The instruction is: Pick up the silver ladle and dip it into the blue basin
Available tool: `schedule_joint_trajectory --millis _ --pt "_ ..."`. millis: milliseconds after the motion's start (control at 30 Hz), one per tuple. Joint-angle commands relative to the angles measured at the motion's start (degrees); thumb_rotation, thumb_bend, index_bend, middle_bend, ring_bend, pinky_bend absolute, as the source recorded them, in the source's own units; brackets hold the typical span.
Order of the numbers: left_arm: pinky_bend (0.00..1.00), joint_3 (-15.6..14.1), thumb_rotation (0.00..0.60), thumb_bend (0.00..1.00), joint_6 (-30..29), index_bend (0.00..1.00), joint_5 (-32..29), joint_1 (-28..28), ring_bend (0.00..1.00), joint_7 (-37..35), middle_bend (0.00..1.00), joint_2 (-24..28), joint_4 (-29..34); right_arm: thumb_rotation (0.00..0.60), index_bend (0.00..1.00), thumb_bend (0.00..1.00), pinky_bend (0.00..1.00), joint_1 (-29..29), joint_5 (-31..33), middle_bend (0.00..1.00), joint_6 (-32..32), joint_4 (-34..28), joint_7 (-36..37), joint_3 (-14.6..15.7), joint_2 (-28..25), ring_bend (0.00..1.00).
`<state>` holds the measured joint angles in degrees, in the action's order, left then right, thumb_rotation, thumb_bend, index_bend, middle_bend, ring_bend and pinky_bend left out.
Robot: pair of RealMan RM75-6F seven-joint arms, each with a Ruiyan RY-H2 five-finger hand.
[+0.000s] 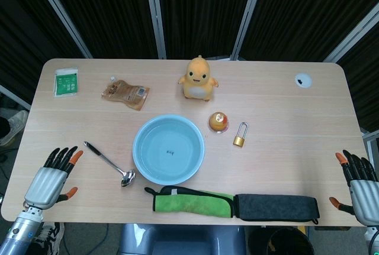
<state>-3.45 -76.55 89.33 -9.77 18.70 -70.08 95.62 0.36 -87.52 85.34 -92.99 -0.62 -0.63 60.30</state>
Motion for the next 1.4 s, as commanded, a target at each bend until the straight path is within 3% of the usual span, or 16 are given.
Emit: schedule_joint_trajectory --millis 33,200,433,667,1067,1400 --pt "0.00 -0.02 0.600 0.21 -0.02 0.03 0.00 0.02 0.00 0.05 0.00 -0.01 0.00 0.600 0.00 0.00 0.00 0.02 0.03 0.00 -0.06 0.01 0.00 0.00 0.00 0.00" --pt "0.00 -0.03 0.600 0.21 0.30 0.10 -0.27 -0.04 0.00 0.05 0.00 -0.03 -0.03 0.600 0.00 0.00 0.00 0.04 -0.06 0.00 -0.06 -0.08 0.10 0.01 -0.07 0.00" --pt "0.00 0.32 0.600 0.21 3.94 0.28 -2.59 -1.50 0.00 -3.35 0.00 1.42 0.06 0.600 0.00 0.00 0.00 -0.09 -0.72 0.00 0.45 -0.15 1.00 0.14 -0.27 0.00" --pt "0.00 2.95 0.600 0.23 9.68 0.42 -6.64 -5.18 0.00 -3.66 0.00 -0.38 -6.04 0.600 0.00 0.00 0.00 0.71 0.84 0.00 -1.49 0.10 0.33 -0.30 0.09 0.00" --pt "0.00 4.85 0.600 0.24 16.08 0.42 -8.14 -10.20 0.00 -7.54 0.00 -11.30 -21.52 0.600 0.00 0.00 0.00 1.54 2.71 0.00 -3.47 0.21 0.93 -0.90 -0.05 0.00" --pt "0.00 4.62 0.600 0.26 18.41 0.46 -7.13 -13.06 0.00 -7.48 0.00 -18.57 -27.87 0.600 0.00 0.00 0.00 2.22 3.59 0.00 -5.09 0.85 3.06 -1.13 -0.73 0.00"
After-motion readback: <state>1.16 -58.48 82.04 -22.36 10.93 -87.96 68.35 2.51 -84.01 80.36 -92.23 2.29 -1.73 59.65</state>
